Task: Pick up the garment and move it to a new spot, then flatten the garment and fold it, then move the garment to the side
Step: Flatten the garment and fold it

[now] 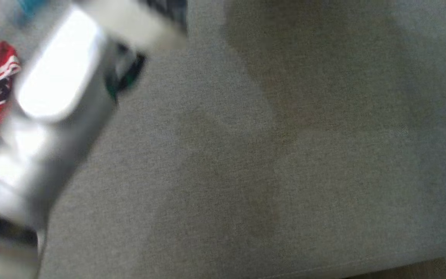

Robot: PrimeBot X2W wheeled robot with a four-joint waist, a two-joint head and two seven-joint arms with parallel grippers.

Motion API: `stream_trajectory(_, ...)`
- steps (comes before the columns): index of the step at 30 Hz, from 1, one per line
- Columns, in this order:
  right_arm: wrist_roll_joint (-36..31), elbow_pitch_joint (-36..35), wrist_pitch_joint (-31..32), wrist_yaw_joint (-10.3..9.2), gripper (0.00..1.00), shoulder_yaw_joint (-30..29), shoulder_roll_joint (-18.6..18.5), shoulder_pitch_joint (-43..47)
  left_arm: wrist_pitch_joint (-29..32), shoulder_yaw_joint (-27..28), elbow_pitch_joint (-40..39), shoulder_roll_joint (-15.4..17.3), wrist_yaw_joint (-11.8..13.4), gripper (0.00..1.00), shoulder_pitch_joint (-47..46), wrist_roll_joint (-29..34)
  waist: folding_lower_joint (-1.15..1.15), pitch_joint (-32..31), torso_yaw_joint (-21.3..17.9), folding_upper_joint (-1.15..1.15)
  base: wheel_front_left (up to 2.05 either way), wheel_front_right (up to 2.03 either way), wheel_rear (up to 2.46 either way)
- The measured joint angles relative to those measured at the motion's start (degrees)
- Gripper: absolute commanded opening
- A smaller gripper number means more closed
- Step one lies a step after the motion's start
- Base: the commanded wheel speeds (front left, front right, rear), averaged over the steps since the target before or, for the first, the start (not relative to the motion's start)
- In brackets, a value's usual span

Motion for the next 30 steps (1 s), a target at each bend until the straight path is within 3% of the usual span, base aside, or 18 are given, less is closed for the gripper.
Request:
stream_trajectory(9,5.1,-0.9,-5.1,0.0,0.0,5.6,-2.4,25.5,0.0,-7.5,-3.5,2.5,0.0,0.0,24.4,0.1,-0.01,-4.8,1.3,0.0,0.0,0.0,0.0)
stream_trajectory(18,8.8,-6.1,-10.0,0.0,0.0,5.5,-5.1,48.1,0.1,-6.0,-5.2,1.9,0.0,0.0,44.8,3.8,-0.02,-11.9,2.7,0.0,0.0,0.0,0.0)
stream_trajectory(25,9.0,-13.8,-11.3,0.0,0.0,-1.4,-7.8,63.9,0.1,-4.6,-10.3,2.5,0.0,0.0,55.8,5.0,-0.03,-15.5,3.7,0.0,0.0,0.0,0.0)
stream_trajectory(30,7.4,-17.4,-11.4,0.0,0.0,-8.4,-8.1,66.1,0.1,-3.1,-14.1,2.0,0.0,0.0,56.1,2.2,-0.01,-15.0,4.9,0.0,0.0,0.0,0.0)
